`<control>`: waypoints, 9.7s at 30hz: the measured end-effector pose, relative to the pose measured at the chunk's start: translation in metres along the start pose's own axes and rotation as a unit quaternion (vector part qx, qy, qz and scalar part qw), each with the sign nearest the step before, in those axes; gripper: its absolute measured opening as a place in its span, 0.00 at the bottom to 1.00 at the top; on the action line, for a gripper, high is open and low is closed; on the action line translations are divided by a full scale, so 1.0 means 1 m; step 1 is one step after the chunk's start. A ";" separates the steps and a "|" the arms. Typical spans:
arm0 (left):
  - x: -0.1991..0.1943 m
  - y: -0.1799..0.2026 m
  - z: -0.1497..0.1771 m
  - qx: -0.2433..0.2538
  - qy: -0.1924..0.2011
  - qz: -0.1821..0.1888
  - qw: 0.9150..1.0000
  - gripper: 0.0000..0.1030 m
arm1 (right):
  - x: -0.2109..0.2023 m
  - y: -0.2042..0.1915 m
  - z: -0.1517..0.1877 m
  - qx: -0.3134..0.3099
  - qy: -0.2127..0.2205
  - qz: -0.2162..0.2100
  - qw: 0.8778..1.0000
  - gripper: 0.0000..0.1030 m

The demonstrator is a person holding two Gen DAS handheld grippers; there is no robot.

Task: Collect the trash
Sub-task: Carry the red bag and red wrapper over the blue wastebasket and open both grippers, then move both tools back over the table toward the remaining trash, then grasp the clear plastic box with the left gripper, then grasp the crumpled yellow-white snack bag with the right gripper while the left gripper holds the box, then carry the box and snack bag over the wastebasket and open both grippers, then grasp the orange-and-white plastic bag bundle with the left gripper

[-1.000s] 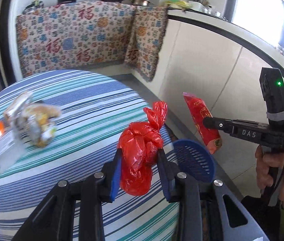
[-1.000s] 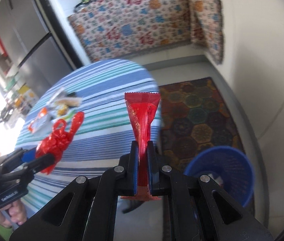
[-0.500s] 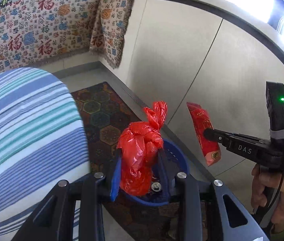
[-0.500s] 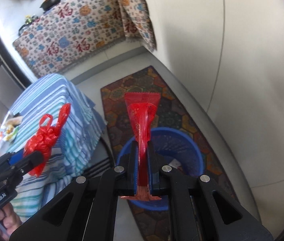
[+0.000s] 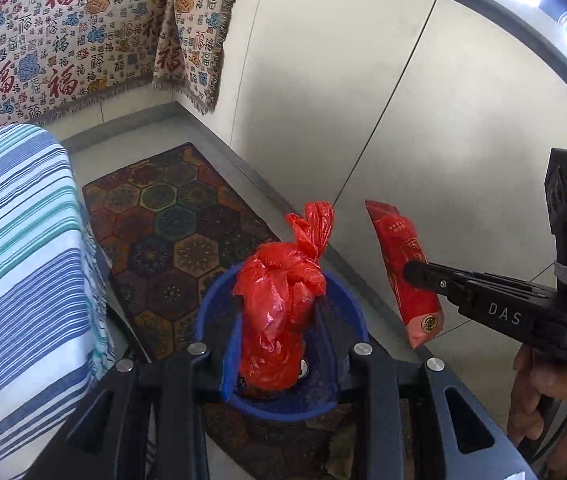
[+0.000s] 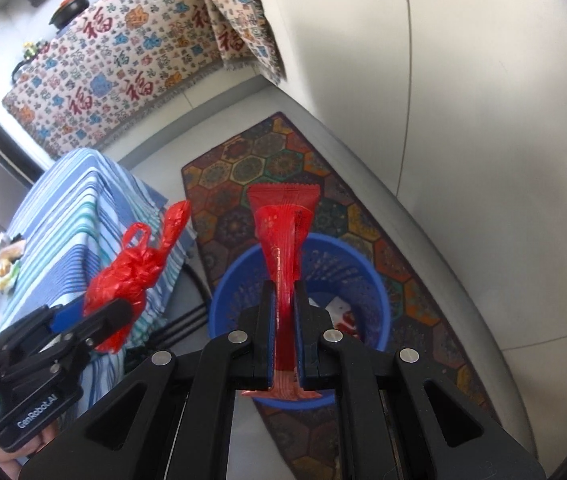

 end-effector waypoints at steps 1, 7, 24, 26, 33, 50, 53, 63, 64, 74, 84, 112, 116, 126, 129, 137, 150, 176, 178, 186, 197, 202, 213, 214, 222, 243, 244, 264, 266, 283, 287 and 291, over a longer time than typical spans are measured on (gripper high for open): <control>0.003 0.002 0.000 0.002 -0.001 0.001 1.000 0.32 | 0.001 0.002 0.001 0.003 -0.001 0.000 1.000 0.06; 0.023 0.019 0.002 0.019 -0.024 0.026 0.999 0.40 | 0.004 0.009 0.002 0.024 0.004 -0.008 1.000 0.13; -0.035 -0.003 -0.009 -0.004 0.049 -0.002 0.999 0.66 | -0.031 0.001 -0.032 -0.008 0.083 0.038 0.996 0.57; -0.054 -0.022 -0.002 -0.008 0.057 -0.016 0.998 0.66 | -0.038 -0.007 -0.038 -0.017 0.102 0.050 0.993 0.65; -0.121 -0.114 0.037 -0.038 0.069 -0.094 0.992 0.66 | -0.038 -0.094 -0.043 -0.110 0.130 0.039 0.985 0.70; -0.250 -0.328 0.114 -0.126 0.088 -0.213 0.965 0.66 | 0.008 -0.350 0.056 -0.368 0.075 -0.108 0.920 0.70; -0.249 -0.344 0.101 -0.125 0.093 -0.199 0.967 0.66 | 0.012 -0.351 0.057 -0.362 0.074 -0.107 0.923 0.70; -0.221 -0.345 0.058 -0.084 0.101 -0.139 0.982 0.67 | 0.014 -0.345 0.050 -0.345 0.077 -0.095 0.931 0.70; -0.219 -0.337 0.059 -0.072 0.096 -0.126 0.985 0.67 | 0.014 -0.344 0.049 -0.343 0.077 -0.095 0.932 0.70; -0.221 -0.341 0.078 -0.077 0.076 -0.156 0.982 0.67 | 0.005 -0.337 0.037 -0.329 0.093 -0.096 0.935 0.74; -0.196 -0.361 0.052 -0.027 0.035 -0.172 0.984 0.76 | 0.006 -0.339 0.043 -0.337 0.092 -0.092 0.933 0.74; -0.232 -0.367 0.097 -0.141 0.085 -0.247 0.955 0.68 | 0.065 -0.435 0.017 -0.369 0.009 -0.175 0.913 0.79; -0.231 -0.367 0.096 -0.139 0.085 -0.248 0.955 0.70 | 0.083 -0.458 -0.005 -0.371 0.005 -0.165 0.914 0.81; -0.233 -0.368 0.096 -0.141 0.084 -0.245 0.956 0.70 | 0.074 -0.446 -0.002 -0.362 -0.002 -0.141 0.922 0.32; -0.234 -0.368 0.096 -0.140 0.084 -0.246 0.955 0.71 | 0.054 -0.415 0.018 -0.359 0.009 -0.110 0.927 0.33; -0.234 -0.367 0.096 -0.140 0.083 -0.245 0.956 0.72 | 0.052 -0.397 0.046 -0.352 0.033 -0.103 0.930 0.84; -0.235 -0.366 0.096 -0.141 0.084 -0.244 0.956 0.73 | 0.054 -0.396 0.043 -0.338 0.035 -0.098 0.935 0.86; -0.236 -0.364 0.096 -0.143 0.083 -0.243 0.956 0.74 | 0.052 -0.390 0.041 -0.321 0.045 -0.099 0.941 0.81; -0.236 -0.363 0.093 -0.137 0.080 -0.235 0.959 0.75 | 0.051 -0.390 0.041 -0.313 0.044 -0.114 0.942 0.85; -0.245 -0.347 0.079 -0.089 0.047 -0.170 0.980 0.77 | 0.034 -0.384 0.034 -0.323 -0.001 -0.144 0.935 0.90; -0.245 -0.333 0.070 -0.055 0.032 -0.184 0.981 0.59 | 0.045 -0.413 0.019 -0.359 -0.041 -0.129 0.923 0.26; -0.243 -0.283 0.059 -0.046 0.050 -0.137 0.988 0.59 | 0.015 -0.375 0.009 -0.283 -0.016 -0.163 0.945 0.24; -0.158 -0.093 0.008 0.017 0.035 0.001 0.999 0.59 | -0.020 -0.164 -0.028 -0.142 0.006 -0.053 0.988 0.24; -0.145 -0.078 0.005 0.017 0.028 0.010 0.999 0.59 | -0.019 -0.148 -0.030 -0.132 0.004 -0.043 0.990 0.24; -0.039 -0.021 -0.006 0.006 -0.012 0.030 0.999 0.59 | 0.002 -0.045 -0.025 -0.054 -0.016 0.006 0.998 0.24; 0.069 0.003 0.002 -0.012 -0.064 0.029 0.997 0.66 | 0.001 0.015 -0.023 0.026 0.029 -0.025 0.999 0.63; 0.064 0.003 0.000 -0.010 -0.058 0.027 0.998 0.66 | -0.002 0.015 -0.025 0.027 0.036 -0.023 0.999 0.65; -0.179 -0.202 0.058 -0.016 0.051 -0.132 0.990 0.66 | -0.025 -0.190 -0.019 -0.252 0.131 -0.014 0.959 0.88; -0.194 -0.232 0.071 -0.024 0.050 -0.150 0.987 0.66 | -0.021 -0.230 -0.004 -0.276 0.125 -0.043 0.952 0.88; -0.250 -0.374 0.115 -0.088 0.063 -0.208 0.972 0.76 | 0.070 -0.403 0.036 -0.330 0.023 -0.079 0.940 0.96; -0.257 -0.402 0.115 -0.096 0.066 -0.214 0.970 0.80 | 0.071 -0.402 0.038 -0.329 0.020 -0.070 0.942 0.99; -0.256 -0.437 0.102 -0.107 0.058 -0.219 0.968 0.91 | 0.073 -0.403 0.038 -0.327 0.018 -0.067 0.942 0.99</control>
Point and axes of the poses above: each gripper's, at about its wrist camera, not at the fingertips, and x roughly the way its jaws point, y to its right, z to its underside, the point moved 10 cm from there along x, roughly the way its jaws point, and after that the axes turned 10 degrees about -x, right-handed, at the moved point
